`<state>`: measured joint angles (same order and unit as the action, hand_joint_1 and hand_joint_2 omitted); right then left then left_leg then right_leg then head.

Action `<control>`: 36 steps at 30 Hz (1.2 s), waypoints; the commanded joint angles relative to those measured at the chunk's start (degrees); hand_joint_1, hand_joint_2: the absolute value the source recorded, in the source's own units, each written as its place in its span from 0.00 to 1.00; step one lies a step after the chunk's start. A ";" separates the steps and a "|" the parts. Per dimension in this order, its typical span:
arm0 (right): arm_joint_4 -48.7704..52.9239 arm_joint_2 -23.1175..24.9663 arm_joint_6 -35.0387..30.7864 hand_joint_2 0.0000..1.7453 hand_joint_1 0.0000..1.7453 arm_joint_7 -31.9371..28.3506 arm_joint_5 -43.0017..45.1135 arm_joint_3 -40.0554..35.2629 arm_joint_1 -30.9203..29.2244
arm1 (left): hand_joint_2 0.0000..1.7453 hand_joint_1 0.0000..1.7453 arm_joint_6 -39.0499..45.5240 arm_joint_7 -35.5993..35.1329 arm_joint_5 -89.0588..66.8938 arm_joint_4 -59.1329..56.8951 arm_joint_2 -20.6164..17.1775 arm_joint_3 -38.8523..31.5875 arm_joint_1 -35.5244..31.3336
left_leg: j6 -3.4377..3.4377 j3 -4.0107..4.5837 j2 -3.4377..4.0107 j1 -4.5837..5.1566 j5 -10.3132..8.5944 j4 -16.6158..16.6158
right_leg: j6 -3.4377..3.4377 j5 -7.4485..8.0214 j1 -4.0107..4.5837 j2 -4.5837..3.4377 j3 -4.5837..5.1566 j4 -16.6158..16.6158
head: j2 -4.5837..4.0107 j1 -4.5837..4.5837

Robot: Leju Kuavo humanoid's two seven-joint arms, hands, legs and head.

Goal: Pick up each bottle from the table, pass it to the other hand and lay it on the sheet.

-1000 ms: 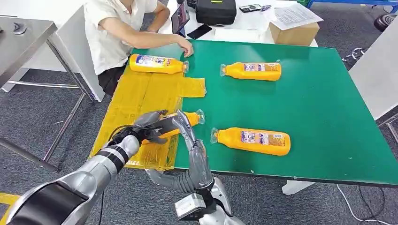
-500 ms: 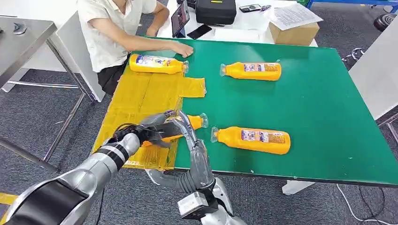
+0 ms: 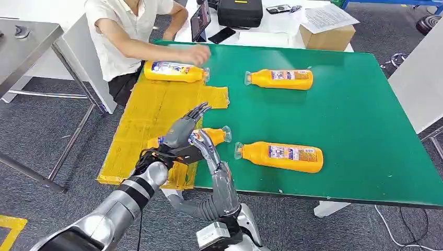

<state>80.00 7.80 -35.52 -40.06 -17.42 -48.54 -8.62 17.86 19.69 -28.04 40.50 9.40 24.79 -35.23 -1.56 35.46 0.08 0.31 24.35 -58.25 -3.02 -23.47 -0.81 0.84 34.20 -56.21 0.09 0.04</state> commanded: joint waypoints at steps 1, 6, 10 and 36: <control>-0.94 -1.72 -1.30 1.00 0.00 0.06 -0.34 0.16 -0.32 | 1.00 0.00 4.32 0.02 1.04 9.37 0.13 -1.11 4.37 | 0.07 -0.15 0.03 -0.03 0.04 0.05 | 0.07 -0.03 0.02 -0.07 -0.13 0.04 | 0.00 0.00; -0.94 -2.33 -4.18 1.00 0.00 0.06 -1.93 -1.52 -0.43 | 1.00 0.00 -2.56 -2.77 16.03 13.31 1.17 -4.48 7.03 | 0.09 -0.31 0.06 -0.07 0.15 0.04 | 0.10 -0.12 0.05 -0.12 -0.30 0.05 | 0.00 0.00; -1.23 -2.12 -4.48 1.00 0.00 0.06 -2.43 -2.14 -0.61 | 1.00 0.00 -5.51 -3.74 22.55 9.48 0.69 -5.05 5.16 | 0.10 -0.23 0.04 -0.08 0.09 0.01 | 0.11 -0.06 0.07 -0.09 -0.23 0.05 | 0.00 -0.02; -1.86 0.09 -4.48 1.00 0.00 0.06 -22.27 5.43 1.76 | 1.00 0.00 -6.02 -2.18 44.63 -0.58 2.73 -16.25 1.07 | 0.10 -0.25 0.01 -0.07 0.09 0.02 | 0.11 -0.08 0.05 -0.07 -0.26 0.01 | 0.00 -0.02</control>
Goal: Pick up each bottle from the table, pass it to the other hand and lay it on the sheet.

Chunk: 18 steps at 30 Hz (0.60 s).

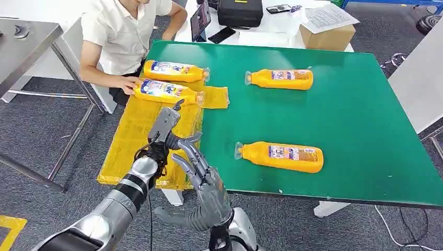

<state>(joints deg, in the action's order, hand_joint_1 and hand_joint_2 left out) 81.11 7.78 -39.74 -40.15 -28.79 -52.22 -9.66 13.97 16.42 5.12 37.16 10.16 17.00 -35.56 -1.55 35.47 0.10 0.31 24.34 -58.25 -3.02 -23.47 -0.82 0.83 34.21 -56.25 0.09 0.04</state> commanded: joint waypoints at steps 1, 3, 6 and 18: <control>-2.77 0.53 -0.26 1.00 0.00 0.15 -12.88 13.78 4.42 | 1.00 0.00 -2.52 0.97 14.21 5.97 2.12 -9.20 3.46 | 0.06 -0.20 -0.09 -0.03 0.03 0.09 | 0.06 -0.05 0.02 0.04 -0.22 0.10 | 0.00 -0.02; -0.03 0.17 -0.26 1.00 0.00 0.15 -14.47 21.83 7.82 | 1.00 0.00 -1.53 0.66 17.58 15.25 0.96 -7.63 9.86 | 0.11 -0.42 -0.11 -0.07 0.08 0.17 | 0.12 -0.09 0.06 0.03 -0.45 0.20 | 0.00 -0.02; 2.72 -0.26 -0.26 1.00 0.00 0.15 -17.53 29.73 11.04 | 1.00 0.00 -1.07 -0.04 19.83 22.76 -0.39 -5.92 15.70 | 0.07 -0.32 0.01 0.01 0.10 0.15 | 0.07 -0.08 -0.01 -0.07 -0.31 0.16 | 0.00 0.00; 0.74 -3.50 -0.26 1.00 0.00 0.15 -36.12 59.20 17.55 | 1.00 0.00 -2.83 -1.72 21.31 37.77 -3.96 -1.36 30.07 | 0.04 -0.25 -0.07 0.00 0.11 0.15 | 0.03 -0.09 0.01 0.01 -0.29 0.26 | 0.00 0.02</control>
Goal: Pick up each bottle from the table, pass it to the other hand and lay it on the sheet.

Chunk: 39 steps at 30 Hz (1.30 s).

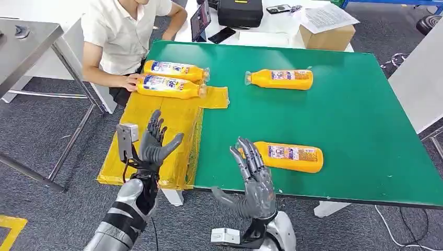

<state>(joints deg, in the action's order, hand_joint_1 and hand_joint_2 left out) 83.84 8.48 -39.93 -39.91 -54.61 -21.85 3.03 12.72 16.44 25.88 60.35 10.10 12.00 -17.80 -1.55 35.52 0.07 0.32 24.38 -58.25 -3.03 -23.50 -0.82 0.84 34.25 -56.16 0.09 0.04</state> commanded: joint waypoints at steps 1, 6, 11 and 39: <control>-1.07 -4.96 -0.07 1.00 0.00 -0.09 -10.65 30.68 4.84 | 1.00 0.00 -1.82 -2.35 1.19 15.75 -3.93 3.72 13.39 | 0.02 -0.23 -0.05 0.01 0.06 0.12 | 0.02 -0.06 -0.01 0.02 -0.25 0.13 | 0.00 0.02; -0.41 -4.58 -0.07 1.00 0.00 -0.09 -12.64 35.11 2.90 | 1.00 0.00 -1.62 -3.01 1.92 16.11 -3.79 3.60 13.70 | 0.05 -0.28 0.00 0.01 0.20 0.01 | 0.08 -0.13 -0.02 -0.09 -0.33 0.08 | 0.00 -0.02; -10.29 -11.55 -0.07 1.00 0.00 10.45 -15.52 32.75 -0.41 | 1.00 0.00 -0.21 -2.49 -2.71 18.06 -3.74 5.08 15.02 | 0.16 -0.42 0.01 -0.01 0.19 0.06 | 0.18 -0.11 0.02 -0.12 -0.44 0.12 | 0.00 0.00; -48.98 -17.44 0.10 1.00 0.00 23.26 -15.81 9.62 -27.11 | 1.00 0.00 -1.27 -2.83 -10.59 16.31 -1.98 11.88 11.42 | 0.02 -0.26 0.17 0.01 0.06 0.02 | 0.06 0.04 0.01 -0.14 -0.26 0.06 | 0.00 0.02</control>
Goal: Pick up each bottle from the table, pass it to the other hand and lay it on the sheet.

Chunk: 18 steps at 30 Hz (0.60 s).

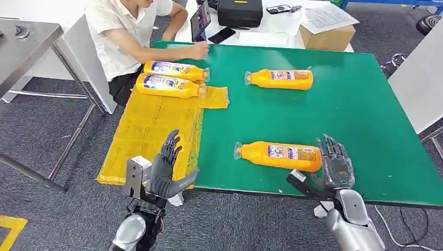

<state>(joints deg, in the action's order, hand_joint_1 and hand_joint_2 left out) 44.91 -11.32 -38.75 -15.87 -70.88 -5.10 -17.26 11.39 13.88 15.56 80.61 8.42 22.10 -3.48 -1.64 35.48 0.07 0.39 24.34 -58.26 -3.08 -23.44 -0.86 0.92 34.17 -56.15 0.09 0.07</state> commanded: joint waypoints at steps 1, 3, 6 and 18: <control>-9.25 2.71 -0.91 1.00 0.00 -0.89 0.68 -7.83 -6.84 | 1.00 0.00 0.07 -0.20 -0.45 -3.61 -0.27 1.99 -2.76 | 0.09 -0.17 0.14 -0.05 0.07 0.03 | 0.09 -0.01 0.04 -0.19 -0.13 0.05 | 0.00 0.00; -7.05 2.87 0.26 1.00 0.00 -1.03 1.55 -9.34 -6.43 | 1.00 0.00 0.06 -0.18 -0.64 -3.33 -0.28 2.25 -2.72 | 0.08 -0.16 0.13 -0.04 0.07 0.03 | 0.09 -0.01 0.04 -0.19 -0.13 0.05 | 0.00 -0.02; -4.73 2.91 2.85 1.00 0.00 -1.15 4.23 -10.46 -5.68 | 1.00 0.00 -0.07 -0.18 -0.65 -3.20 -0.36 2.48 -2.62 | 0.09 -0.14 0.12 -0.02 0.06 0.03 | 0.10 -0.02 0.01 -0.17 -0.10 0.02 | 0.00 0.00; -12.63 0.18 14.61 1.00 0.98 4.74 8.50 -10.36 -7.58 | 1.00 0.00 -0.30 -0.81 -1.65 -2.27 -0.65 3.09 -1.59 | 0.10 -0.30 0.01 -0.05 0.08 0.07 | 0.11 -0.06 0.04 -0.08 -0.29 0.10 | 0.00 -0.02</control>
<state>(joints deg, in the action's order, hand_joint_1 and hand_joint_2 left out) 40.48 -9.79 -28.91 -14.10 -62.69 -12.81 -22.04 11.17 13.68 14.41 80.11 8.90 23.98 -4.25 -1.64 35.46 0.07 0.39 24.35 -58.26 -3.08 -23.44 -0.86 0.92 34.15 -56.13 0.09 0.04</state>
